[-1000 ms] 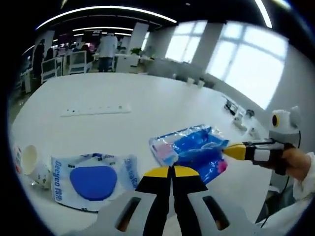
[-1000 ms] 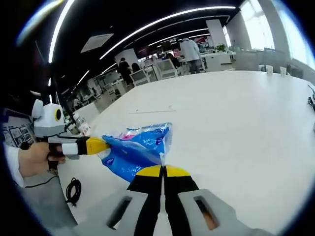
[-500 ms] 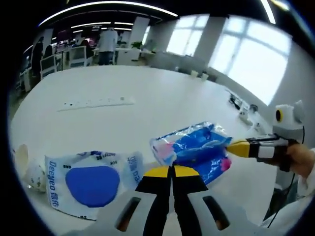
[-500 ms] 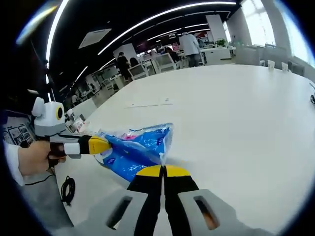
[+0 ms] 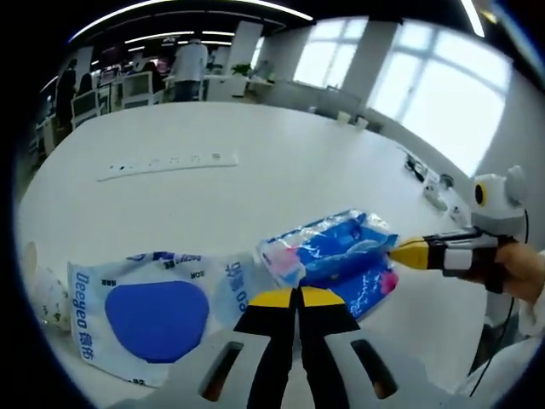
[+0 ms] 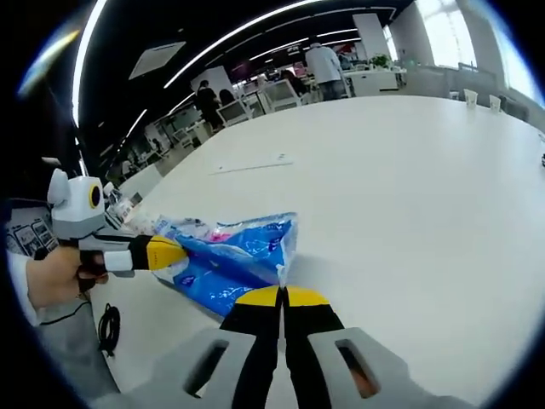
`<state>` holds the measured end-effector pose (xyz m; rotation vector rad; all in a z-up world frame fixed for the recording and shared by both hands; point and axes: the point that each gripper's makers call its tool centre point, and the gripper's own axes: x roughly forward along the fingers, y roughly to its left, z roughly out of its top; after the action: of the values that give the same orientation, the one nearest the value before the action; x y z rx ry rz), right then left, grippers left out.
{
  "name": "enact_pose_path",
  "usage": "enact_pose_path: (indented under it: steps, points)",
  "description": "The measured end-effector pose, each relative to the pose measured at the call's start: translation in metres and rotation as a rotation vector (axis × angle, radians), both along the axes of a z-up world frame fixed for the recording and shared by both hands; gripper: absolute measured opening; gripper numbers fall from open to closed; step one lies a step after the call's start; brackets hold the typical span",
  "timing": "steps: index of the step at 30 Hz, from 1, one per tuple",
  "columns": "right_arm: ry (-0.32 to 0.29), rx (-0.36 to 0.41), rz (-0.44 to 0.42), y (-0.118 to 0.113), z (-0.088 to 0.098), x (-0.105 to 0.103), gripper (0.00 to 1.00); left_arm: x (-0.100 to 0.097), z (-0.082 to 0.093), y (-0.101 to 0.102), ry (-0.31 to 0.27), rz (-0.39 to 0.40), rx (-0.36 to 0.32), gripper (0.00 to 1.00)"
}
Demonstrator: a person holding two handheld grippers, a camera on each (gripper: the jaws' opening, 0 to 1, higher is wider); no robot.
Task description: Arrange the tabletop items into an orderly group along one side of the table until the central work area is clear of visible clutter.
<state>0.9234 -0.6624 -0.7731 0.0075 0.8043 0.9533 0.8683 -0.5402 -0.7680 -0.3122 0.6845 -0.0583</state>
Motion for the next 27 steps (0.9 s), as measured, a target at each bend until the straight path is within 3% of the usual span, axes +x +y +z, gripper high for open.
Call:
enact_pose_path:
  steps: [27]
  points:
    - [0.030,-0.053,0.009,0.005,-0.023,0.001,0.00,0.005,-0.022,0.004,0.036,-0.003,0.005,0.00]
